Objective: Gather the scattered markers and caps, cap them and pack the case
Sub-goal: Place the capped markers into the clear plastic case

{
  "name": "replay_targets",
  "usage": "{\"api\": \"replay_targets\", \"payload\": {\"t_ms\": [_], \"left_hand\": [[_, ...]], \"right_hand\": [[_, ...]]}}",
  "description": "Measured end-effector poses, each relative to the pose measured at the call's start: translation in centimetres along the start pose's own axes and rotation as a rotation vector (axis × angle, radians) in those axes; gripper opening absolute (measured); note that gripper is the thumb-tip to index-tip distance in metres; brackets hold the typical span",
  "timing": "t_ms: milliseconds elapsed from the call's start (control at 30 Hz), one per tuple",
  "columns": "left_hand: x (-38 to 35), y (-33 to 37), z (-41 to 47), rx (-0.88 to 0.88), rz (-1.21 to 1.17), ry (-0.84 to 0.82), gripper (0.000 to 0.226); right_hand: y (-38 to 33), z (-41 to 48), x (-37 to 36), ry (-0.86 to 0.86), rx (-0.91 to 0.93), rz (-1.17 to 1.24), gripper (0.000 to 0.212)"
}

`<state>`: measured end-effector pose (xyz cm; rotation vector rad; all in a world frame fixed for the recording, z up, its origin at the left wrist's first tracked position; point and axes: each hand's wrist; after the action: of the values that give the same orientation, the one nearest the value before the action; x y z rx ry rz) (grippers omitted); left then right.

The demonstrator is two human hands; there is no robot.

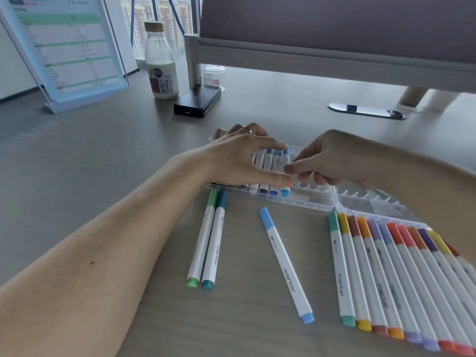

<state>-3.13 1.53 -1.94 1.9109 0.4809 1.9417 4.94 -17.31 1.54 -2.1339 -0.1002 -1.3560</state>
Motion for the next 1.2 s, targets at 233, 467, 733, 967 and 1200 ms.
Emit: {"api": "replay_targets", "payload": {"t_ms": [233,467,733,967,1200], "left_hand": [[0.0,0.1,0.0,-0.004,0.011,0.003,0.088],[-0.1,0.1,0.0,0.000,0.000,0.004,0.090],[-0.1,0.1,0.0,0.002,0.012,0.000,0.097],[-0.1,0.1,-0.1,0.000,0.005,-0.002,0.093],[-0.1,-0.1,0.1,-0.009,0.008,0.000,0.094]], "right_hand": [[0.0,0.0,0.0,0.001,-0.009,0.013,0.026],[-0.1,-0.1,-0.3,0.005,-0.009,0.015,0.025],[-0.3,-0.3,-0.4,0.019,-0.010,-0.014,0.028],[-0.7,-0.7,-0.4,0.031,-0.013,-0.035,0.028],[-0.1,-1.0,-0.6,0.106,0.001,0.043,0.031]]}}
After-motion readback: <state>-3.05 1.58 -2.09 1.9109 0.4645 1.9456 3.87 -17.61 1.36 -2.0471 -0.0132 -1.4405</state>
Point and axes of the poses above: each hand's wrist, its own z-axis towards the middle knuckle, its own x-axis out of the back of the hand, y = z × x, and after that the axes turned 11 degrees about -z, right-handed
